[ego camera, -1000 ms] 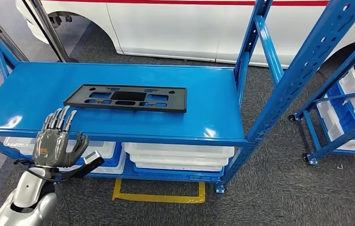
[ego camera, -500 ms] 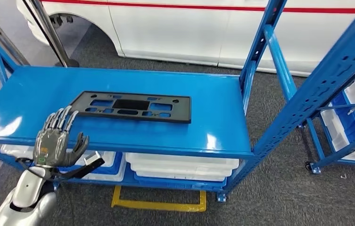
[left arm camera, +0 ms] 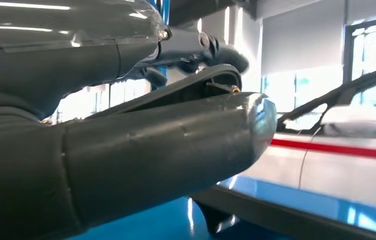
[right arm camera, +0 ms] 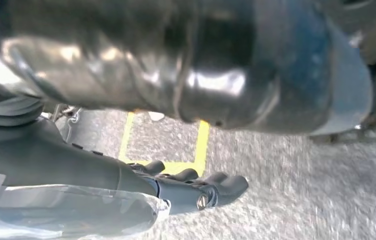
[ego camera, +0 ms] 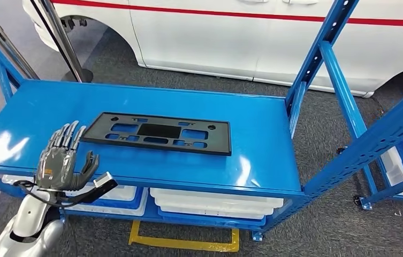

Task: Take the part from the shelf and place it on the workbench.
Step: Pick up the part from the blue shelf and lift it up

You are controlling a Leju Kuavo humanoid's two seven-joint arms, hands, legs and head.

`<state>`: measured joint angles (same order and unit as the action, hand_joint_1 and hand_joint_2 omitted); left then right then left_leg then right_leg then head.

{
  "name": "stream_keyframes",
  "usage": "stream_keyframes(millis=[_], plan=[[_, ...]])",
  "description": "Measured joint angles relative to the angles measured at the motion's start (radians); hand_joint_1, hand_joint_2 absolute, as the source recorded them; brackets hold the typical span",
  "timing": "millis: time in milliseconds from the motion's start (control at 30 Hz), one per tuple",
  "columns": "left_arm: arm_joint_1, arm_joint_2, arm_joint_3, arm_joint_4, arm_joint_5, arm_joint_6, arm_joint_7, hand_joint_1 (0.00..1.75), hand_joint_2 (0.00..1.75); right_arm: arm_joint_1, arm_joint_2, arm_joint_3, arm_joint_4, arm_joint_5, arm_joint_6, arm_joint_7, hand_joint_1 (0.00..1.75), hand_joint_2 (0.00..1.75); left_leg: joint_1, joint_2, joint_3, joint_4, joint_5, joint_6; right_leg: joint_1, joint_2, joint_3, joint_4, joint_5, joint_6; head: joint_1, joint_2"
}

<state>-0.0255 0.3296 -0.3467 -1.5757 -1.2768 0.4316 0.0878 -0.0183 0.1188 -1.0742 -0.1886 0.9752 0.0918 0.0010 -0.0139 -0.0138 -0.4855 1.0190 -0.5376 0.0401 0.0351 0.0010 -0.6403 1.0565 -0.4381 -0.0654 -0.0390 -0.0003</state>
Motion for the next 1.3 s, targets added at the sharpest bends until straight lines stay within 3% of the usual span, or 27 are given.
stream_keyframes(millis=[100,133,167,233,267,300,333,400,433,467,567,633,667,733,767,800,833,900,967,1000,1033,1100,1167,1300], plan=[[0.002,-0.001,-0.002,0.0,0.001,0.0,0.0,0.0,0.0,0.001,0.003,0.0,-0.001,0.0,0.0,0.002,0.0,0.0,0.003,0.002,0.014,0.018,-0.001,-0.01,-0.008,-0.002,0.046,-0.048,0.002,-0.004,0.001,0.0],[0.0,0.001,-0.001,0.0,0.002,0.0,0.0,0.0,0.0,0.001,0.003,0.0,-0.002,0.0,0.0,0.002,0.0,0.0,0.005,0.003,0.005,0.044,-0.014,-0.015,-0.015,-0.003,0.064,-0.06,0.0,-0.003,0.001,0.0],[-0.001,0.002,-0.001,0.0,0.002,-0.001,0.0,0.0,0.0,0.001,0.004,0.0,-0.003,0.0,0.0,0.002,0.0,0.0,0.01,0.004,-0.017,0.087,-0.036,-0.022,-0.021,-0.004,0.077,-0.069,-0.002,-0.001,0.0,0.0],[-0.001,0.005,0.0,0.0,0.004,-0.003,0.0,0.0,0.0,0.0,0.004,0.0,-0.004,0.0,0.002,0.002,0.0,0.0,0.024,0.005,-0.092,0.199,-0.081,-0.044,-0.032,-0.003,0.09,-0.073,-0.013,0.007,-0.001,0.0],[0.001,0.005,0.0,0.0,0.005,-0.004,0.0,0.0,0.0,0.0,0.004,0.0,-0.004,0.0,0.003,0.002,0.0,0.0,0.032,0.005,-0.125,0.235,-0.085,-0.056,-0.038,-0.002,0.096,-0.072,-0.02,0.015,-0.001,0.0],[0.003,0.005,-0.001,0.0,0.006,-0.006,0.0,0.0,0.0,0.0,0.005,0.0,-0.004,0.0,0.004,0.002,0.0,0.0,0.041,0.006,-0.143,0.239,-0.069,-0.068,-0.046,-0.002,0.104,-0.071,-0.029,0.024,-0.001,0.0],[0.004,0.005,-0.001,0.0,0.007,-0.007,0.0,0.0,0.0,0.0,0.006,0.0,-0.004,0.0,0.005,0.002,0.0,0.0,0.05,0.007,-0.144,0.206,-0.029,-0.081,-0.055,-0.002,0.115,-0.068,-0.039,0.034,-0.001,0.0],[0.004,0.005,-0.002,0.002,0.008,-0.01,0.0,0.0,0.0,0.001,0.007,0.0,-0.004,0.0,0.005,0.002,0.0,0.0,0.063,0.01,-0.123,0.097,0.065,-0.109,-0.069,-0.002,0.134,-0.058,-0.062,0.056,-0.001,0.0],[0.002,0.005,-0.003,0.003,0.008,-0.012,0.0,0.0,0.0,0.0,0.006,0.0,-0.004,0.0,0.005,0.002,0.0,0.0,0.064,0.013,-0.114,0.049,0.082,-0.113,-0.073,-0.001,0.136,-0.05,-0.071,0.067,-0.002,0.0],[0.002,0.005,-0.003,0.004,0.009,-0.013,-0.001,0.0,0.0,-0.001,0.006,0.0,-0.004,0.0,0.004,0.002,0.0,0.0,0.062,0.015,-0.112,0.028,0.087,-0.105,-0.072,-0.001,0.133,-0.044,-0.078,0.076,-0.002,0.0],[0.001,0.003,-0.006,0.007,0.011,-0.018,-0.003,0.0,0.0,-0.005,0.007,0.0,-0.004,0.0,0.001,0.004,0.0,0.0,0.058,0.013,-0.117,0.031,0.07,-0.06,-0.068,-0.003,0.127,-0.035,-0.092,0.093,0.0,0.0],[-0.007,0.001,-0.01,0.008,0.016,-0.02,-0.009,0.0,0.0,-0.005,0.007,0.0,-0.004,0.001,0.0,0.005,0.0,0.0,0.057,0.011,-0.108,0.03,0.063,-0.046,-0.07,-0.005,0.114,0.006,-0.117,0.097,0.0,0.0],[-0.015,0.0,-0.014,0.01,0.019,-0.022,-0.017,0.0,0.0,-0.006,0.007,0.0,-0.004,0.002,0.0,0.006,0.0,0.0,0.056,0.011,-0.102,0.029,0.06,-0.039,-0.069,-0.004,0.088,0.056,-0.139,0.097,0.001,0.0],[-0.035,-0.006,-0.03,0.018,0.029,-0.026,-0.039,0.0,0.0,-0.007,0.007,0.0,-0.004,0.006,0.003,0.006,0.0,0.0,0.049,0.01,-0.094,0.029,0.051,-0.028,-0.063,-0.004,0.004,0.193,-0.185,0.093,0.002,0.0],[-0.045,-0.013,-0.043,0.024,0.034,-0.027,-0.051,0.0,0.0,-0.008,0.007,0.0,-0.004,0.007,0.005,0.006,0.0,0.0,0.043,0.008,-0.089,0.029,0.046,-0.024,-0.059,-0.004,-0.035,0.245,-0.19,0.089,0.002,0.0],[-0.055,-0.02,-0.058,0.03,0.037,-0.027,-0.059,0.0,0.0,-0.008,0.007,0.0,-0.004,0.009,0.007,0.006,0.0,0.0,0.037,0.006,-0.081,0.028,0.04,-0.021,-0.054,-0.004,-0.06,0.264,-0.175,0.082,0.002,0.0],[-0.063,-0.027,-0.072,0.035,0.038,-0.026,-0.064,0.0,0.0,-0.008,0.007,0.0,-0.004,0.01,0.008,0.007,0.0,0.0,0.031,0.004,-0.071,0.028,0.034,-0.019,-0.047,-0.003,-0.066,0.246,-0.14,0.071,0.002,0.0],[-0.076,-0.038,-0.092,0.043,0.039,-0.025,-0.066,0.0,0.0,-0.008,0.005,0.0,-0.004,0.011,0.009,0.007,0.0,0.0,0.021,0.002,-0.051,0.026,0.02,-0.015,-0.027,0.001,-0.038,0.135,-0.047,0.035,0.001,0.0],[-0.088,-0.045,-0.106,0.05,0.039,-0.024,-0.066,0.0,0.0,-0.008,0.003,0.0,-0.004,0.011,0.01,0.007,0.0,0.0,0.016,0.001,-0.04,0.024,0.01,-0.016,-0.013,0.004,-0.008,0.044,0.001,0.005,-0.003,0.0],[-0.092,-0.048,-0.112,0.054,0.039,-0.024,-0.066,0.0,0.44,-0.008,0.003,0.0,-0.004,0.012,0.009,0.007,0.0,0.0,0.017,0.002,-0.041,0.024,0.008,-0.016,-0.011,0.005,0.001,0.021,0.0,0.008,-0.005,0.0],[-0.095,-0.049,-0.117,0.057,0.039,-0.023,-0.066,0.0,0.87,-0.009,0.004,0.0,-0.004,0.012,0.01,0.007,0.0,0.0,0.016,0.002,-0.041,0.024,0.006,-0.017,-0.01,0.005,0.006,0.008,-0.003,0.02,-0.006,0.0],[-0.099,-0.052,-0.123,0.062,0.05,-0.018,-0.074,0.0,0.87,-0.009,0.006,0.0,-0.004,0.014,0.01,0.007,0.0,0.0,0.018,0.004,-0.042,0.022,0.005,-0.018,-0.011,0.007,0.011,-0.005,-0.011,0.043,-0.006,0.0],[-0.107,-0.058,-0.136,0.067,0.073,-0.006,-0.096,0.0,0.0,-0.009,0.006,0.0,-0.004,0.019,0.012,0.006,0.0,0.0,0.018,0.005,-0.04,0.019,0.005,-0.019,-0.011,0.007,0.011,-0.005,-0.012,0.044,-0.006,0.0],[-0.134,-0.09,-0.188,0.077,0.114,0.029,-0.144,0.0,0.0,-0.014,0.007,0.003,-0.004,0.028,0.008,0.005,0.0,0.0,0.018,0.005,-0.039,0.015,0.004,-0.019,-0.011,0.006,0.012,-0.005,-0.014,0.043,-0.006,0.0]])
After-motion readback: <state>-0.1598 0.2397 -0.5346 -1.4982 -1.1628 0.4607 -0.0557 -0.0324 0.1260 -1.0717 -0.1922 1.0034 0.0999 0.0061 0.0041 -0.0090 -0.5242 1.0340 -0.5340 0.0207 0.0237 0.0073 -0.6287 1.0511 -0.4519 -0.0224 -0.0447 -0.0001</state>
